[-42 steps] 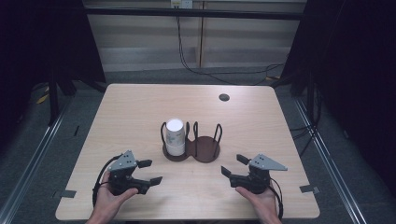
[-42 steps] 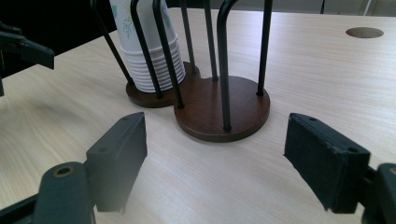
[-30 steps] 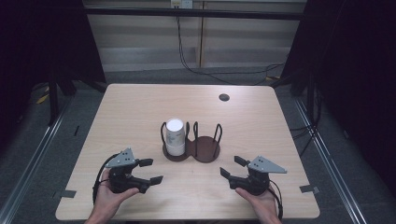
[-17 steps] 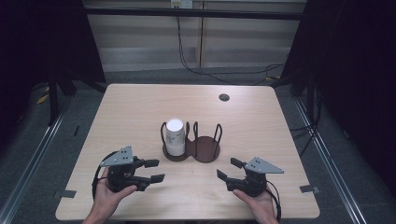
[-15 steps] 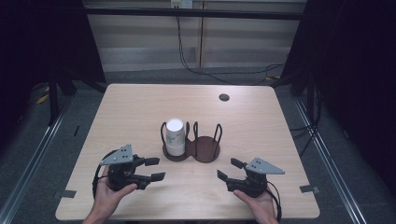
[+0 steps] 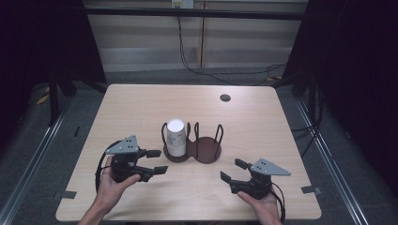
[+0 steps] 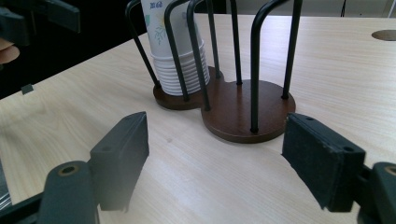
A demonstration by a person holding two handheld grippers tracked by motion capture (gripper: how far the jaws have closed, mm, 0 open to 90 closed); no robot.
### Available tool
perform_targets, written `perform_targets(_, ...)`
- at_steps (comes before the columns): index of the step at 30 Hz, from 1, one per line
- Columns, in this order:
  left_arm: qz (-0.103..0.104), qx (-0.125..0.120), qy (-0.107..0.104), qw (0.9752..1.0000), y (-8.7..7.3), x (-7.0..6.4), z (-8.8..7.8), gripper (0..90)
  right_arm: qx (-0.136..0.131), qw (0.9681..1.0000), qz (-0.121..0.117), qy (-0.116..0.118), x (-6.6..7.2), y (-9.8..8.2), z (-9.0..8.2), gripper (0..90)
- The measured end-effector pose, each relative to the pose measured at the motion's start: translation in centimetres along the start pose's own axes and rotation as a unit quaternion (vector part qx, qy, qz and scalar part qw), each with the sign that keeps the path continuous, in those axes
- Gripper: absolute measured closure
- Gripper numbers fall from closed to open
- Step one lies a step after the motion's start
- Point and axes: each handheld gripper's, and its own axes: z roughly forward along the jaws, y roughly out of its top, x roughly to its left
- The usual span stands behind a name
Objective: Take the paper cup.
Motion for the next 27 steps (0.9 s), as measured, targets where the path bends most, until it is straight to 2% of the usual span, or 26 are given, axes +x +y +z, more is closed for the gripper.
perform_targets(3, -0.003, 0.000, 0.004, 1.0000, 0.5, 0.4, 0.0, 34.2, 0.001, 1.0000, 0.004, 0.003, 0.1, 0.0, 0.0, 20.6)
perform_targets(5, 0.006, 0.005, 0.017, 0.9998, 1.0, 0.5, 0.0, 33.2, 0.004, 1.0000, 0.002, 0.006, 0.1, 0.0, 0.0, 20.5)
perform_targets(7, 0.003, 0.005, 0.017, 0.9998, 1.5, 0.9, -0.2, 26.9, 0.006, 1.0000, 0.005, 0.006, 0.1, 0.0, 0.1, 20.2)
perform_targets(9, -0.001, 0.011, 0.020, 0.9997, 2.0, 1.1, -0.3, 24.4, 0.007, 0.9999, 0.002, 0.007, 0.1, 0.0, 0.1, 19.9)
perform_targets(11, 0.000, 0.020, 0.031, 0.9993, 2.3, 1.5, -0.3, 21.4, 0.009, 0.9999, -0.002, 0.007, 0.2, 0.0, 0.1, 19.7)
perform_targets(12, -0.001, 0.024, 0.044, 0.9987, 2.6, 1.9, -0.3, 20.4, 0.010, 0.9999, -0.004, 0.007, 0.2, 0.0, 0.1, 19.7)
perform_targets(14, -0.012, 0.016, 0.048, 0.9986, 2.7, 2.3, -0.3, 17.3, 0.008, 0.9999, -0.001, 0.013, 0.1, 0.0, 0.1, 19.6)
perform_targets(16, -0.013, 0.019, 0.052, 0.9984, 2.7, 2.4, -0.3, 18.0, 0.009, 0.9998, 0.006, 0.017, 0.1, 0.0, 0.0, 19.6)
perform_targets(23, -0.007, 0.025, 0.051, 0.9983, 3.3, 3.2, -0.2, 21.3, 0.016, 0.9997, 0.006, 0.017, 0.1, 0.0, 0.1, 19.6)
perform_targets(27, 0.002, 0.034, 0.064, 0.9974, 3.8, 3.6, 0.1, 21.4, 0.022, 0.9997, 0.000, 0.014, 0.3, 0.0, 0.1, 19.4)
